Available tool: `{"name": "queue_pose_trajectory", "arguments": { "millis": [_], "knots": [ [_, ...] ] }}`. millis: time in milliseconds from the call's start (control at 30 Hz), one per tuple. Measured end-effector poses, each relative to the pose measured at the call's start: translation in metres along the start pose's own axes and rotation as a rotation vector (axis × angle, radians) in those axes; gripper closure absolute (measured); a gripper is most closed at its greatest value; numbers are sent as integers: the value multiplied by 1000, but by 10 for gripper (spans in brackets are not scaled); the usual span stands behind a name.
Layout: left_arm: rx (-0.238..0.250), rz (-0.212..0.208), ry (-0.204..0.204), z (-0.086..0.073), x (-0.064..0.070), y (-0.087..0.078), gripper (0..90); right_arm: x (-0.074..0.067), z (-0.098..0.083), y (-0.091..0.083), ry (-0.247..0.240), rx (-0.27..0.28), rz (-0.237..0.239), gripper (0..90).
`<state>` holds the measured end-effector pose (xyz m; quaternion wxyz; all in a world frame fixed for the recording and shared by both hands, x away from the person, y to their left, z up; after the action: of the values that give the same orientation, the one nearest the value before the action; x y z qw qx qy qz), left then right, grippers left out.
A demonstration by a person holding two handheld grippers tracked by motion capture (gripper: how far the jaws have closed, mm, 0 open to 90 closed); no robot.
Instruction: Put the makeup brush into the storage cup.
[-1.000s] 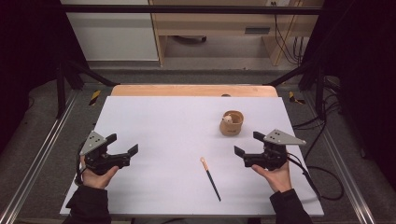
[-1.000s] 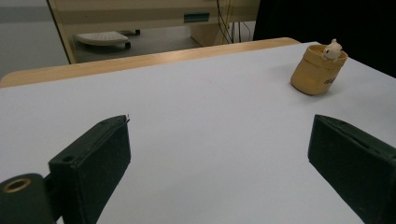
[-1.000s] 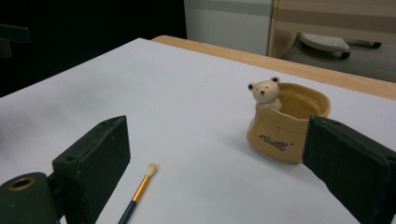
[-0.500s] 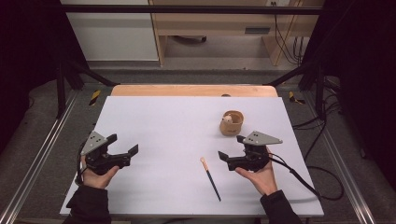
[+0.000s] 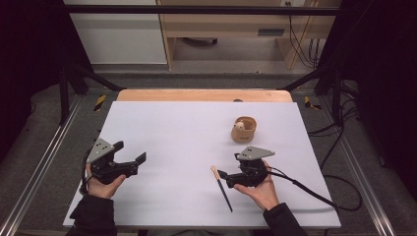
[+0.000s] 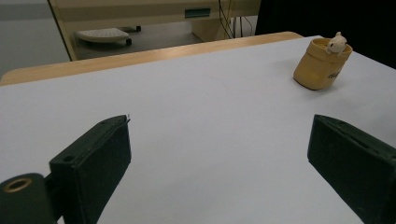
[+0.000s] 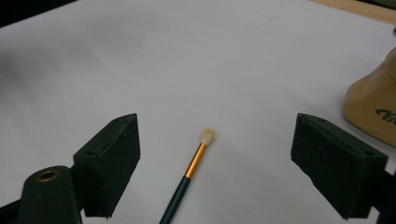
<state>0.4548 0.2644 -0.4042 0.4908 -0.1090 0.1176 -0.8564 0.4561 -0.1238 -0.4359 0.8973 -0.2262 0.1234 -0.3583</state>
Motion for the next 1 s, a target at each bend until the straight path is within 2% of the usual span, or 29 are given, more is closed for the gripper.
{"name": "queue_pose_trajectory", "arguments": {
  "millis": [100,267,533,733,967,1000],
  "knots": [
    [-1,0,0,0,0,0,56,-3,-4,4,6,-22,12,194],
    [-4,-2,-2,0,0,1,56,-10,-14,16,-25,-85,36,263],
    [-8,-2,-3,0,0,1,59,-15,-24,27,-26,-134,51,359],
    [-7,-2,-2,0,0,1,59,-18,-33,35,-45,-188,57,420],
    [-13,-4,2,-1,1,2,61,-21,-40,42,-59,-235,55,539],
    [-15,-6,4,-1,2,2,60,-21,-41,42,-73,-232,54,553]
  ]
}}
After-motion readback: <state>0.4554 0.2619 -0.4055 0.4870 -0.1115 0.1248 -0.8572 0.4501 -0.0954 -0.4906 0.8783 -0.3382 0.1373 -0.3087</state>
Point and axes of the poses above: each handheld gripper's, and its own axes: y roughly forward along the jaws, z roughly out of its top, x roughly to its right, the point moved 2 cm from there along y, roughly forward along the jaws, and after that the axes turned 4 degrees about x, right-handed, at the moved point
